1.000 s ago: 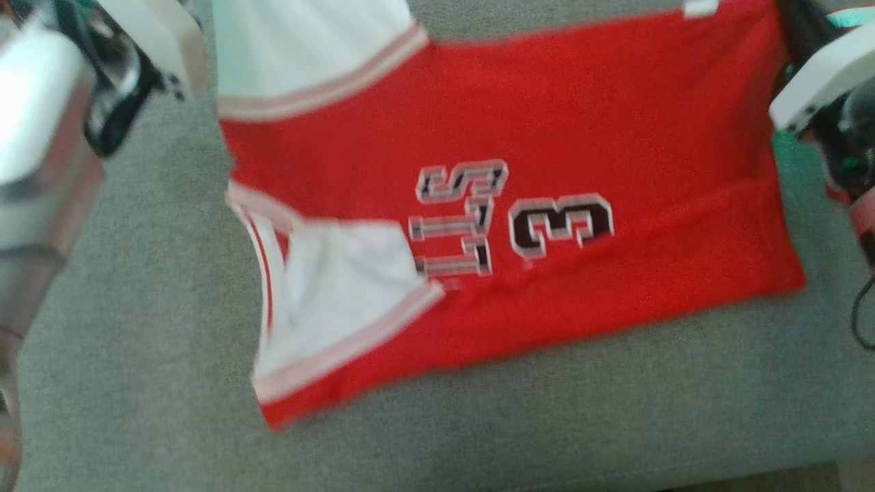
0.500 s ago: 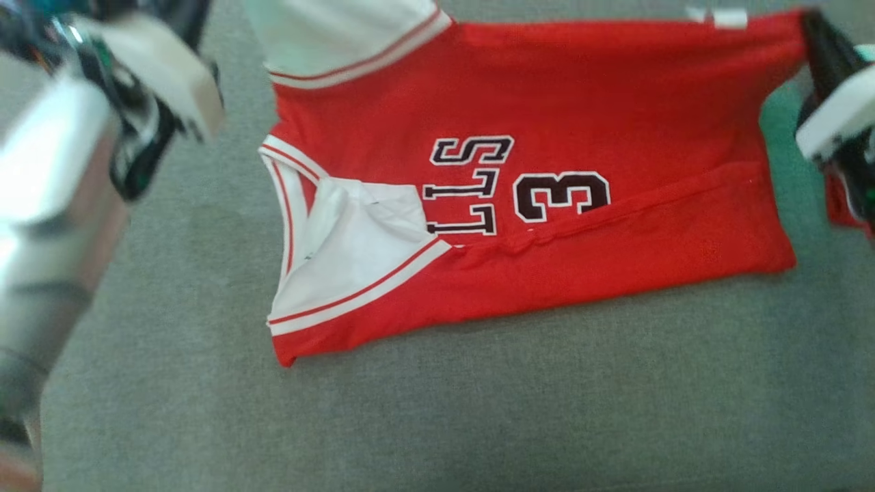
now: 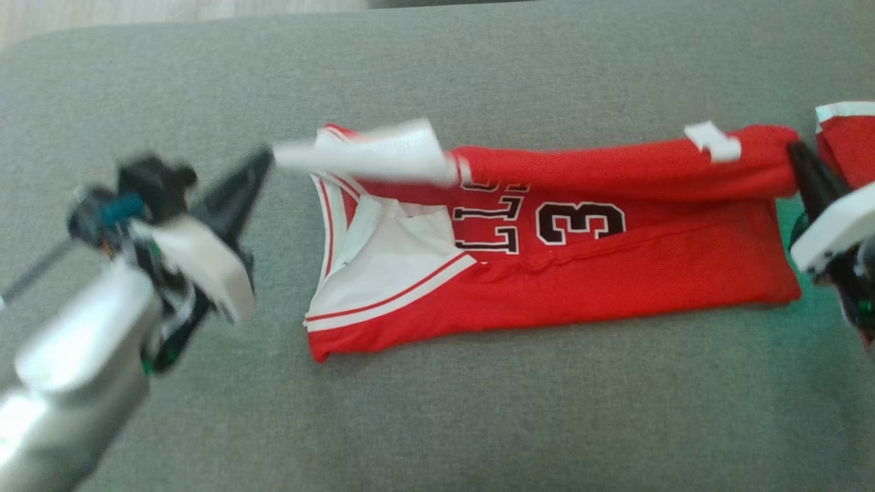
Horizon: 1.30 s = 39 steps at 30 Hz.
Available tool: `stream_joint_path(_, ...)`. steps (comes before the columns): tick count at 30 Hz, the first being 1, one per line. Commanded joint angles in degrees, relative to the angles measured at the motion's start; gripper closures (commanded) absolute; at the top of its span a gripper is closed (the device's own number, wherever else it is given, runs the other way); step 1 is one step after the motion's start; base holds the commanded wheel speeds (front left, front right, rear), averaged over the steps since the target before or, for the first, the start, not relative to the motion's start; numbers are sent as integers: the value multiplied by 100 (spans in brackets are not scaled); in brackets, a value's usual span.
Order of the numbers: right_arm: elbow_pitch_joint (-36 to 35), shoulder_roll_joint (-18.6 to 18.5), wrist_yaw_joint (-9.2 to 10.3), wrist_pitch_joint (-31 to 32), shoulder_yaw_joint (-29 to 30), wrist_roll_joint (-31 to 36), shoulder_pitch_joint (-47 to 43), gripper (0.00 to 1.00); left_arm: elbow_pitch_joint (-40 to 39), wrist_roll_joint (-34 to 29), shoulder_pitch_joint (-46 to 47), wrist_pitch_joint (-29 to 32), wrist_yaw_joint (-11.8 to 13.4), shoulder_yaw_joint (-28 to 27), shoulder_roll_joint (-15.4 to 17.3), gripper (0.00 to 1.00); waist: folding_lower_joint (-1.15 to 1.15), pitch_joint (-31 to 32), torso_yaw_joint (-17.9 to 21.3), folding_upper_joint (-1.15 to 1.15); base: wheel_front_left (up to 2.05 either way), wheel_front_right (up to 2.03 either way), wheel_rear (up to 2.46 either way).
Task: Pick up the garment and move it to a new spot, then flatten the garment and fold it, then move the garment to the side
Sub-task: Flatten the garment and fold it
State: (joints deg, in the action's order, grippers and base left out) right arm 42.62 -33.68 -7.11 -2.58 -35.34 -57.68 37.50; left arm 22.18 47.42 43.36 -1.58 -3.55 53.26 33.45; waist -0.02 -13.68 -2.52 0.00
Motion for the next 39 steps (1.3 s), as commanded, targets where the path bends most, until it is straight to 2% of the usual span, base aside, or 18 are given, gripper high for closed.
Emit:
stream_joint_path(1, -157, -223, -37, -83, -30, -48, -185, 100, -290, 69, 1, -11, 103, -213, 316, 100, 2, 23, -37, 0, 0, 0, 0)
stream_joint_path(11, -197, -156, -37, -76, 85, -9, -725, 100, -954, 423, -1171, -270, 523, -147, 407, 100, 2, -85, -21, 0, 0, 0, 0)
stream_joint_path(12, -165, -129, -37, -84, 109, 0, -753, 65, -945, 426, -1252, -313, 556, -130, 389, 100, 2, -87, -18, 0, 0, 0, 0)
stream_joint_path(13, -111, -99, -37, -105, 147, 10, -776, 3, -923, 425, -1327, -362, 586, -113, 365, 96, 2, -78, -16, 0, 0, 0, 0)
stream_joint_path(14, -42, -62, -37, -147, 199, 18, -803, 0, -893, 442, -1404, -437, 630, -118, 323, 55, 2, -54, -15, 0, 0, 0, 0)
stream_joint_path(15, 23, -21, -37, -207, 257, 22, -838, 0, -857, 463, -1479, -536, 685, -142, 274, 0, 2, -21, -16, 0, 0, 0, 0)
stream_joint_path(18, 135, 135, -37, -425, 441, -35, -1035, 0, -742, 500, -1733, -941, 947, -274, 102, 0, 2, 111, -22, 0, 0, 0, 0)
stream_joint_path(22, 124, 348, -37, -676, 689, -196, -1416, 0, -715, 265, -2167, -1294, 1633, -573, -203, 0, 2, 291, -42, 0, 0, 0, 0)
stream_joint_path(25, 122, 452, -37, -819, 881, -285, -1646, 0, -974, -194, -2547, -1336, 2170, -986, -540, 0, 2, 400, -138, 0, 0, 0, 0)
stream_joint_path(27, 179, 481, -37, -865, 992, -268, -1704, 0, -1296, -622, -2879, -1339, 2405, -1346, -836, 0, 2, 453, -235, 0, 0, 0, 0)
stream_joint_path(31, 341, 529, -37, -866, 1214, -212, -1604, 0, -1720, -1528, -3561, -1340, 2542, -1840, -1382, 0, 2, 518, -467, 0, 0, 0, 0)
stream_joint_path(36, 820, 551, -37, -729, 1432, -90, -1322, 0, -2012, -2502, -4091, -1341, 2512, -2164, -1936, 0, 2, 528, -738, 0, 0, 0, 0)
stream_joint_path(39, 1317, 595, -37, -587, 1471, 63, -1161, 0, -2110, -2998, -4260, -1341, 2442, -2255, -2143, 0, 2, 515, -865, 0, 0, 0, 0)
